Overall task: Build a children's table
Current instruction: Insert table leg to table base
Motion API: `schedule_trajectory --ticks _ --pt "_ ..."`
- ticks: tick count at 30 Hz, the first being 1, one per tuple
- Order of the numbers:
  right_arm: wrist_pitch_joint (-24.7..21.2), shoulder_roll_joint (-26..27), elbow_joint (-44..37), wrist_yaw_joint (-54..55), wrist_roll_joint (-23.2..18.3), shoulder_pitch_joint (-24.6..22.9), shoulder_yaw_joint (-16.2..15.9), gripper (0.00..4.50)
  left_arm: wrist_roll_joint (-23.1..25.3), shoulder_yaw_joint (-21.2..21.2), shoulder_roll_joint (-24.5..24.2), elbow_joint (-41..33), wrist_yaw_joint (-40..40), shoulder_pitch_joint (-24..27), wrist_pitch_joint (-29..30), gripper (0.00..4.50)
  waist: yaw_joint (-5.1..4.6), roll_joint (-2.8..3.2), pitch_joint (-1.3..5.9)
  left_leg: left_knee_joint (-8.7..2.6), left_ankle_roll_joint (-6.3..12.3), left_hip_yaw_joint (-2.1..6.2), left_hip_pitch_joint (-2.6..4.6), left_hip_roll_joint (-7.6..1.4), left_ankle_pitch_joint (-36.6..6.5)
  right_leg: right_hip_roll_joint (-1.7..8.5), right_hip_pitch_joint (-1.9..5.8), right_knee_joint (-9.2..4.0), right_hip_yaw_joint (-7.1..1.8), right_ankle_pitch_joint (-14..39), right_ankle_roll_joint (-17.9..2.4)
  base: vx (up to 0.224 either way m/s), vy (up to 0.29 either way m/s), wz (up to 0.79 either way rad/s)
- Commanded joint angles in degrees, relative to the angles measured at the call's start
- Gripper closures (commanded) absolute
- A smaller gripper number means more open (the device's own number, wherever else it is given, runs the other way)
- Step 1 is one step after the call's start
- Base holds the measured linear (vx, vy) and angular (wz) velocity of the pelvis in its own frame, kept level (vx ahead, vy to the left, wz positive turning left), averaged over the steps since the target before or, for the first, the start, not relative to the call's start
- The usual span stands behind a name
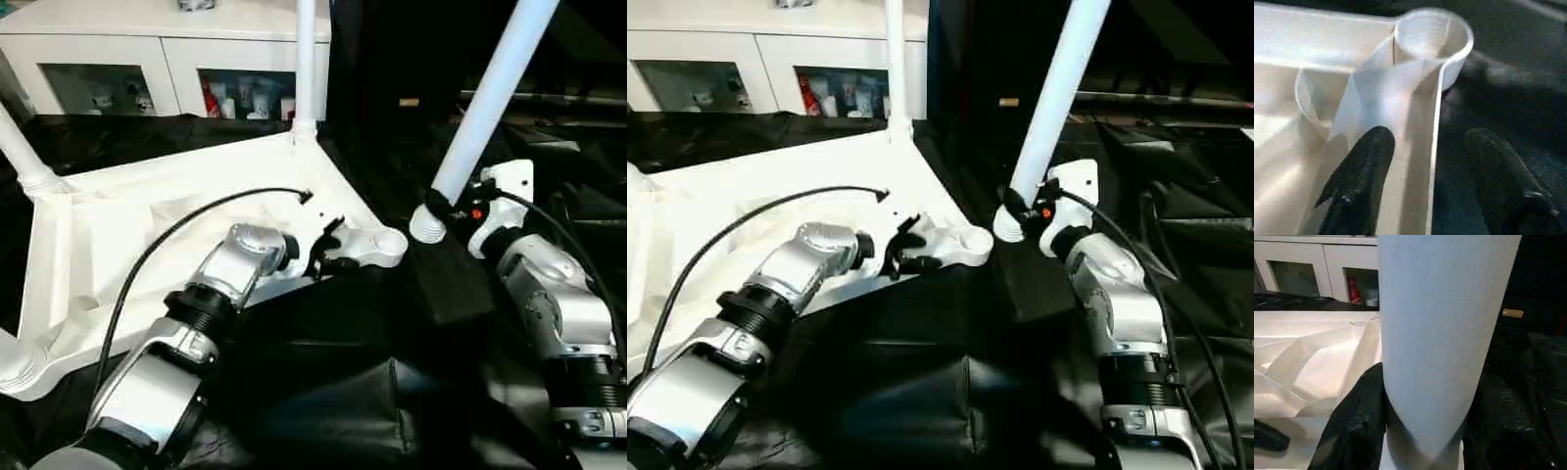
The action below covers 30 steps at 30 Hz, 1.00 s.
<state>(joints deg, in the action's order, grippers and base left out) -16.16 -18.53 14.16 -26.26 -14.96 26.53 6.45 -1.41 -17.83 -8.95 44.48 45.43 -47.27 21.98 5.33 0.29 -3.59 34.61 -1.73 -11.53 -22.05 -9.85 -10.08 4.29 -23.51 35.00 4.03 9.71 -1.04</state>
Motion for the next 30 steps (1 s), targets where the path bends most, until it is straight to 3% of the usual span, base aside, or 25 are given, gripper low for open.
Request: schedule_trajectory --ticks 1,9,30 --pt "-0.4 -0.7 -1.6 -0.1 0.4 -0.2 0.4 2.64 0.5 -0.2 0.0 0.7 0.6 -1.4 0.1 2.12 0.17 -0.03 4.76 -3.43 3.23 1.79 1.13 -2.88 -8.6 4.40 3.73 -4.27 -2.63 9.0 -12.8 0.000 0.000 0.00" --pt "-0.3 -0.5 -1.2 0.2 0.5 0.0 -0.1 2.64 1.2 0.2 0.1 2.3 1.0 -1.8 -1.1 2.89 0.18 -0.10 4.75 -3.46 3.52 1.80 1.08 -2.90 -8.5 4.43 3.70 -4.26 -2.61 8.7 -13.1 0.000 0.000 0.00" --pt "0.1 -0.8 -0.5 -0.3 0.4 0.6 -0.1 2.64 3.2 -0.9 -1.3 3.6 4.1 -2.1 -0.8 4.40 0.07 -0.04 4.69 -3.60 3.07 1.82 1.17 -3.02 -9.4 4.55 3.64 -4.37 -2.69 9.6 -13.1 0.000 0.000 0.00"
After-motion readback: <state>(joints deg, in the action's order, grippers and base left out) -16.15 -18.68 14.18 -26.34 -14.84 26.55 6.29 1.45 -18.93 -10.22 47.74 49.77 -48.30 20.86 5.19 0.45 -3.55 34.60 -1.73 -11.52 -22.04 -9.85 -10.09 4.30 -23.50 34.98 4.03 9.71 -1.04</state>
